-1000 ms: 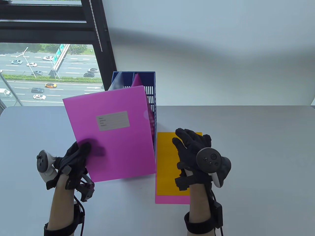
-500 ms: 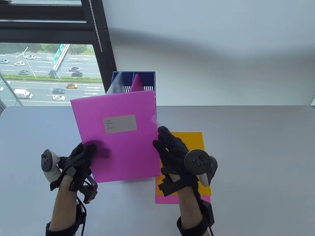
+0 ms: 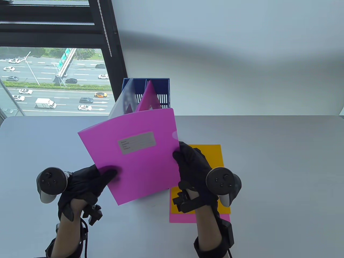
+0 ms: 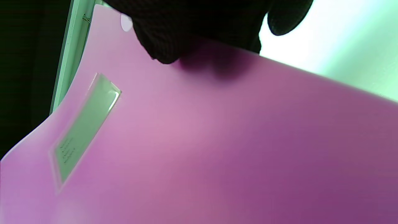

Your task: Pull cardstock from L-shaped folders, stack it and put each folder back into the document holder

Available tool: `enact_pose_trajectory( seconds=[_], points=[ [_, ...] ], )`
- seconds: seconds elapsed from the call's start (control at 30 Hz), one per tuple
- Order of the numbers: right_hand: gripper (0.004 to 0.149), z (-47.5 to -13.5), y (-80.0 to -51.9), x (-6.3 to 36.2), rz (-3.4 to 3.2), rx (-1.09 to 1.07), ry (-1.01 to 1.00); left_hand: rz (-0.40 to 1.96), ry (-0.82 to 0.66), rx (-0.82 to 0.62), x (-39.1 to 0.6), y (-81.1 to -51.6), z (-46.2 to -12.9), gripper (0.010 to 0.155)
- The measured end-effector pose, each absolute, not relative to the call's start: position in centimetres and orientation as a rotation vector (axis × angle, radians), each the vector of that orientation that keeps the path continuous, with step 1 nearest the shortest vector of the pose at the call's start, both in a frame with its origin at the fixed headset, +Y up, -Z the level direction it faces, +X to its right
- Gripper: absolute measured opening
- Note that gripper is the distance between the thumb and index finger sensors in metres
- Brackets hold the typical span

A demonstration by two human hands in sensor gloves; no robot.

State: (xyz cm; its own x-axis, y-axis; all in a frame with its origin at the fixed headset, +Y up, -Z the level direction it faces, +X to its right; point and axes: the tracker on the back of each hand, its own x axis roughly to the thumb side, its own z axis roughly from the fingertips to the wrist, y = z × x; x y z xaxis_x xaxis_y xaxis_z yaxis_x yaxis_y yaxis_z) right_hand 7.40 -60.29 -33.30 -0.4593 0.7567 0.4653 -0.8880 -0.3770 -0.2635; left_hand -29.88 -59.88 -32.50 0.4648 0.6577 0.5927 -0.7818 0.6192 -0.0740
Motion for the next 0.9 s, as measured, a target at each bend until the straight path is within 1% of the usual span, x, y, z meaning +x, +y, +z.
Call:
enact_pose_trajectory(
  seconds=[0.13, 0.3, 0.37, 0.5, 0.63, 0.73, 0.9],
  points=[
    [0.040, -33.2, -60.2, 7.7, 1.985, 0.321, -0.619, 0.795, -0.620, 0.179, -29.3, -59.4, -32.1, 0.044],
    [0.041, -33.2, -60.2, 7.8, 1.979, 0.308, -0.635, 0.812, -0.623, 0.206, -29.2, -59.6, -32.3, 0.043],
    [0.044, -33.2, -60.3, 7.8, 1.965, 0.305, -0.631, 0.839, -0.625, 0.214, -29.4, -59.6, -32.3, 0.043],
    [0.053, -33.5, -60.7, 8.3, 1.933, 0.281, -0.616, 0.810, -0.596, 0.248, -29.8, -58.9, -31.7, 0.043],
    [0.053, -33.6, -60.9, 8.8, 1.916, 0.265, -0.615, 0.794, -0.532, 0.329, -30.7, -58.3, -31.0, 0.043],
    [0.052, -33.6, -60.9, 8.8, 1.910, 0.266, -0.607, 0.832, -0.500, 0.389, -31.5, -58.1, -30.7, 0.043],
    [0.051, -33.9, -61.2, 8.5, 1.922, 0.269, -0.586, 0.911, -0.430, 0.543, -32.8, -57.7, -29.8, 0.043]
  ],
)
